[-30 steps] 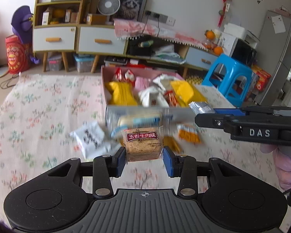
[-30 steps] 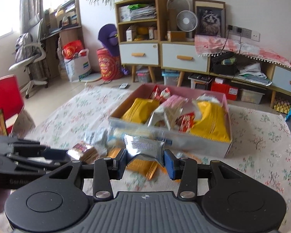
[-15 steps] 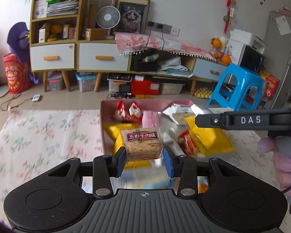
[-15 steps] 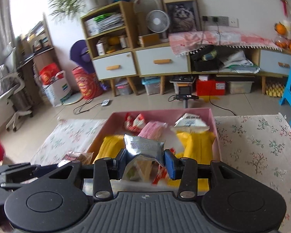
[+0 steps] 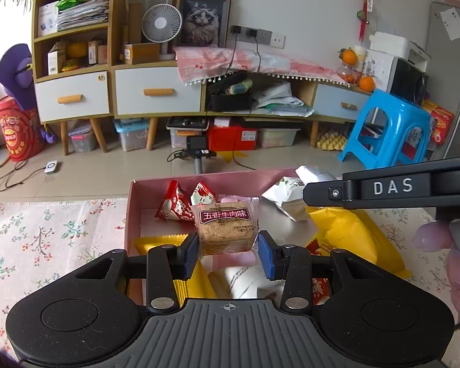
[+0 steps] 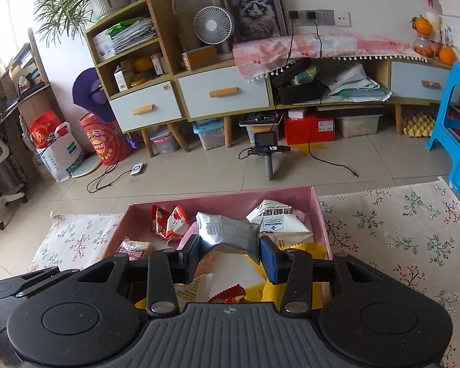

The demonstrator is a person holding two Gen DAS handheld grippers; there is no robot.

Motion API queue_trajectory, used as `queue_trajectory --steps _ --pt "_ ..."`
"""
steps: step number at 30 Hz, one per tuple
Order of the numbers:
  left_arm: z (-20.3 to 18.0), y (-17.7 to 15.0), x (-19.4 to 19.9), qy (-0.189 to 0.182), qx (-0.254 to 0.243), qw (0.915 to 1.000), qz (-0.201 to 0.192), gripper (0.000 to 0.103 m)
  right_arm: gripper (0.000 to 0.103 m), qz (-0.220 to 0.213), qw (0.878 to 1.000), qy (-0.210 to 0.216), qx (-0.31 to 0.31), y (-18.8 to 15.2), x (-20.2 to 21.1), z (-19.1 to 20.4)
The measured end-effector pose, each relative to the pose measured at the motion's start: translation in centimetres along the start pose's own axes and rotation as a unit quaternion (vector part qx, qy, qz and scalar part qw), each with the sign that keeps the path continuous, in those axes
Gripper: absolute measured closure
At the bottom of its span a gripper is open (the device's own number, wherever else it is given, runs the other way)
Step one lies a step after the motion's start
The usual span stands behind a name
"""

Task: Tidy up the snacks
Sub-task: 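Lift both held packets and carry them over the pink box, then lower both packets into the pink box and open both tools, then withdraw both open tools from the box toward the remaining packets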

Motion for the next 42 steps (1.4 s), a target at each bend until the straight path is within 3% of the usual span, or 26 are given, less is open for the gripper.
queue_trajectory --steps 6,11,17,31,42 --pt "-0.2 0.0 -0.2 0.003 -0.004 0.9999 -0.011 0.056 0.063 -0.002 1.0 -0.003 -0.004 0.0 -0.1 -0.1" --pt "-0.3 0.2 0.4 0.002 -0.007 0.9998 -0.019 0.035 0.052 -0.003 1.0 -0.001 -0.005 0.0 0.4 -0.2" --pt "-0.2 0.1 1.5 -0.001 -0.001 0.9998 -0.018 0.028 0.041 -0.007 1.0 -0.004 -0.007 0.0 1.6 -0.5" --pt "0.1 -1.1 5.5 -0.005 -0.003 0.9999 -0.011 0.021 0.03 -0.013 1.0 -0.006 -0.001 -1.0 5.7 -0.5" --pt "0.9 -2.8 9.1 -0.004 -0.011 0.9999 0.0 0.016 0.024 -0.009 0.999 0.01 0.045 -3.2 9.2 1.2"
Point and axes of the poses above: each gripper's, at about its wrist camera, not at the fingertips, and x roughly against the way its jaws point, z to its left, y to its top, the point moved 1 cm from there along -x, roughly the way its jaws point, and after that the axes turned 7 degrees about -z, right-handed, at the moved point
